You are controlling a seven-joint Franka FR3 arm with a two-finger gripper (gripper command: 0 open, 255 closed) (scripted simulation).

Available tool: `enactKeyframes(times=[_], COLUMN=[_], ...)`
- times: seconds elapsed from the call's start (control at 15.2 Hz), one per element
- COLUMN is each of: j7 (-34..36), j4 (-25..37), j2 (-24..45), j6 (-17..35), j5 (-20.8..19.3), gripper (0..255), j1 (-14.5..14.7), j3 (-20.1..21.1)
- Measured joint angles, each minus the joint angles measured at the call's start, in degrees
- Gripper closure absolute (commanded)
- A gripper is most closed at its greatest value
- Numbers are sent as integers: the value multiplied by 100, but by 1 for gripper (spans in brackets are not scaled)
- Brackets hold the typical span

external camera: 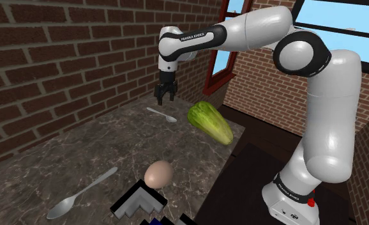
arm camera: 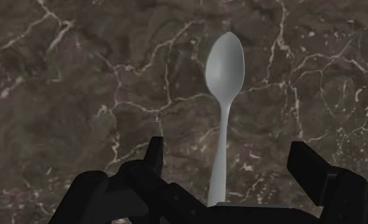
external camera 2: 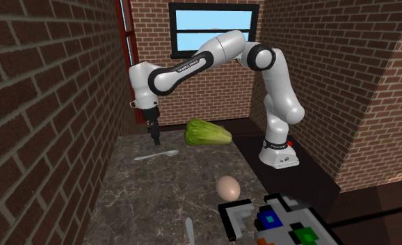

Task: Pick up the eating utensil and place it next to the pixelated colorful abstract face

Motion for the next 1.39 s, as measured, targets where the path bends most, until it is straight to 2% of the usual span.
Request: enactKeyframes(times=[0.13,0.26,0.66,1.12,1.19,1.39], j7=[2,32,6,6,6,8], j4=[557,763,505,451,451,460], j2=[487,729,848,850,850,845], j6=[-116,-98,278,337,337,338], j5=[-23,-29,-17,-15,-15,-20], gripper=[0,0,0,0,255,255], j1=[36,78,108,115,115,108], j3=[30,51,65,68,68,59])
